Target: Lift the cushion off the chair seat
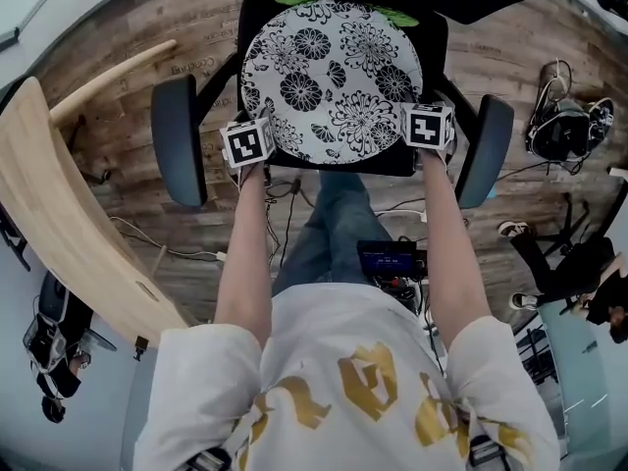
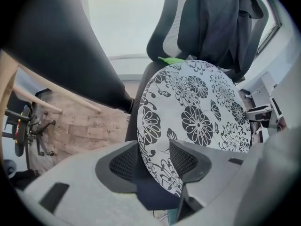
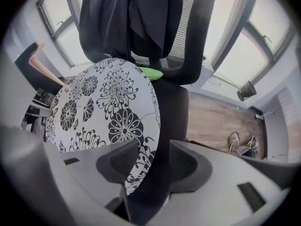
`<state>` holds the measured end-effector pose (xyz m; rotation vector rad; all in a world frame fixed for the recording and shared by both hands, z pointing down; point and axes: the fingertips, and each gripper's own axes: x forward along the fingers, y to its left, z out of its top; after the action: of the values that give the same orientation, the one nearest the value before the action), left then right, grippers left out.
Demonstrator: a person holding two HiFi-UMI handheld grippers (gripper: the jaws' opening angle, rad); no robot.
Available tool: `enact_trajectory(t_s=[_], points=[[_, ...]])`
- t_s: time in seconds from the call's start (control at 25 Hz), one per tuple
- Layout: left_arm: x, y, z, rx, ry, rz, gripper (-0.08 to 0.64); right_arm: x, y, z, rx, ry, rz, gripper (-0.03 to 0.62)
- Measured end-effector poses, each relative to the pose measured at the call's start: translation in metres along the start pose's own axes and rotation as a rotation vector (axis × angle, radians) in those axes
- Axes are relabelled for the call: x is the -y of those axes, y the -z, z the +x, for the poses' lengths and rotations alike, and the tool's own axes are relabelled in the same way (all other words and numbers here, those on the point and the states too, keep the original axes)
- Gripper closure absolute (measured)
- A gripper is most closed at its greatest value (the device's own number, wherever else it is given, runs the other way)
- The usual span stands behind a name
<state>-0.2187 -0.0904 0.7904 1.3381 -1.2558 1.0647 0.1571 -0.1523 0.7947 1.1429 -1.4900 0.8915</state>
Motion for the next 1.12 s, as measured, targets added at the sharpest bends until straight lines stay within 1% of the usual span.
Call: enact_trajectory(t_s=[0.12,0.24,0.44,0.6,0.76,0.92,0.96,1.0,1.04,1.08,1.12], points=[[-0.002,0.000,0.008,-0.006,-0.025,0.006,0.374,0.002,-0.001,0.010,0.002,0.014,-0.002,0.405],[-0.004,-0.004,0.012,-0.003,-0.044,0.001,0.374,0.004,-0.004,0.019,-0.006,0.028,-0.042,0.388],[-0.005,-0.002,0.013,0.019,-0.071,-0.002,0.374,0.004,-0.003,0.028,-0.025,0.006,-0.047,0.387],[-0.005,-0.004,0.009,0.017,-0.061,-0.028,0.370,0.004,-0.003,0.030,-0.055,0.004,-0.047,0.380],[-0.004,-0.004,0.011,0.016,-0.076,-0.003,0.362,0.005,-0.005,0.028,-0.049,0.007,-0.048,0.380],[-0.006,-0.005,0.012,0.031,-0.080,-0.019,0.362,0.007,-0.003,0.027,-0.064,-0.022,-0.053,0.380],[-0.006,-0.005,0.011,0.031,-0.074,-0.021,0.362,0.006,-0.005,0.024,-0.059,-0.037,-0.052,0.394],[-0.006,-0.004,0.011,0.025,-0.065,-0.021,0.362,0.001,-0.006,0.022,-0.056,-0.058,-0.058,0.439],[-0.007,-0.003,0.010,0.011,-0.059,-0.012,0.366,-0.005,-0.005,0.021,-0.057,-0.079,-0.072,0.531],[-0.009,-0.002,0.009,-0.010,-0.060,0.013,0.387,-0.010,-0.004,0.021,-0.060,-0.091,-0.089,0.565],[-0.010,-0.002,0.008,-0.034,-0.067,0.049,0.406,-0.014,-0.002,0.020,-0.063,-0.094,-0.100,0.568]])
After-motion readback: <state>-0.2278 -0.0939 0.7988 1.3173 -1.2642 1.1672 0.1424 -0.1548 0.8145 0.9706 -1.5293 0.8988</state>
